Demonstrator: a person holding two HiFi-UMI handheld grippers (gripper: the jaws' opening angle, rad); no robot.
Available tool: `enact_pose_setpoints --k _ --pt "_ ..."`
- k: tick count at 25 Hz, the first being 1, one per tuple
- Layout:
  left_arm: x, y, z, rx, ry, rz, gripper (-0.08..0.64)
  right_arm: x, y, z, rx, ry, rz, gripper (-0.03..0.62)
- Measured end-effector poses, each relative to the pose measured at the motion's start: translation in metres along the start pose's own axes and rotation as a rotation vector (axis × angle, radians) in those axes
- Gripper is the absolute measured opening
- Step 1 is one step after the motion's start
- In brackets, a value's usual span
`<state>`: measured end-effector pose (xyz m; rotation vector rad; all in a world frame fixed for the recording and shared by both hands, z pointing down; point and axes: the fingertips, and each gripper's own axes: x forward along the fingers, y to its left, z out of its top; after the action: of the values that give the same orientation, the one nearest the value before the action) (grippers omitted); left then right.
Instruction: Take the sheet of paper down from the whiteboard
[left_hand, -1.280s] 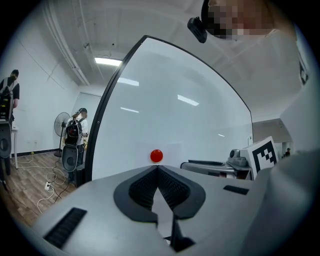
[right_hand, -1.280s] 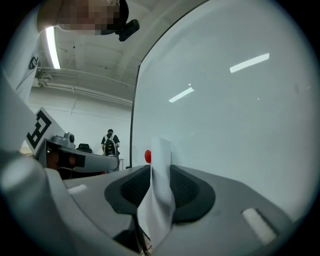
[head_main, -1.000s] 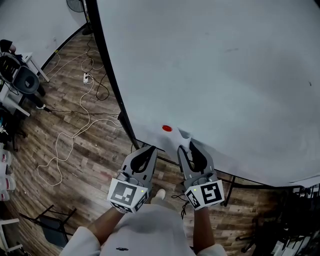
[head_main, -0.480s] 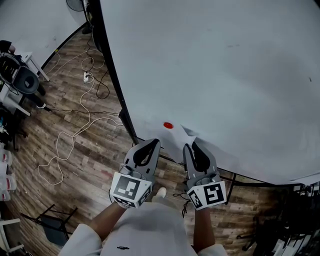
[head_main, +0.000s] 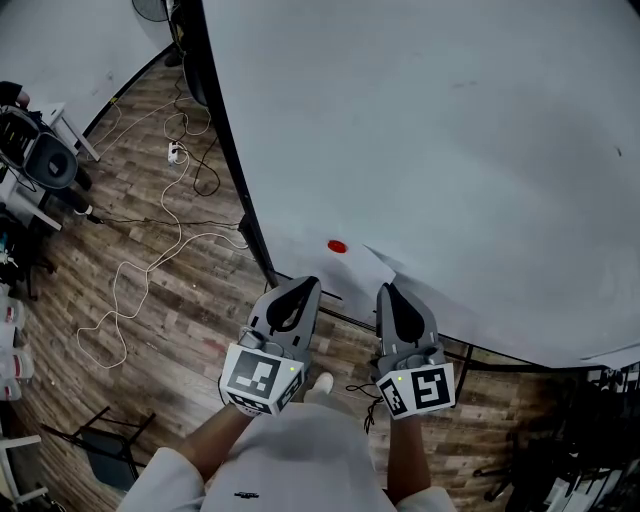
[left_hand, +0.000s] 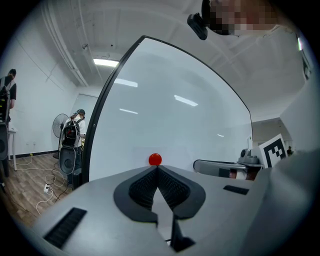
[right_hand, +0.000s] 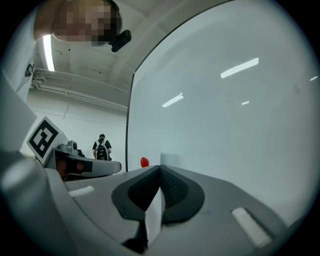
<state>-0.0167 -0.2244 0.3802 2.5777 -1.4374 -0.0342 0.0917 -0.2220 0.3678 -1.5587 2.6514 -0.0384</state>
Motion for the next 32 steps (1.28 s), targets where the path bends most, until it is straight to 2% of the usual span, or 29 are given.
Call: enact_pose_setpoints --k 16,22,32 --pt "0.003 -0.005 0.006 0.033 -0.007 0.029 0.009 -0.001 -0.001 0.001 0.014 -0.002 0.004 0.009" --pt "0.018 -0.008 0.011 0.055 -0.001 0.026 0.105 -0.001 0.000 -0.001 0.012 -0.003 0.007 0.009" --pt "0.042 0.001 0.018 0.066 -0.001 0.098 0.155 -0.001 0.005 0.003 0.017 -0.007 0.016 0.009"
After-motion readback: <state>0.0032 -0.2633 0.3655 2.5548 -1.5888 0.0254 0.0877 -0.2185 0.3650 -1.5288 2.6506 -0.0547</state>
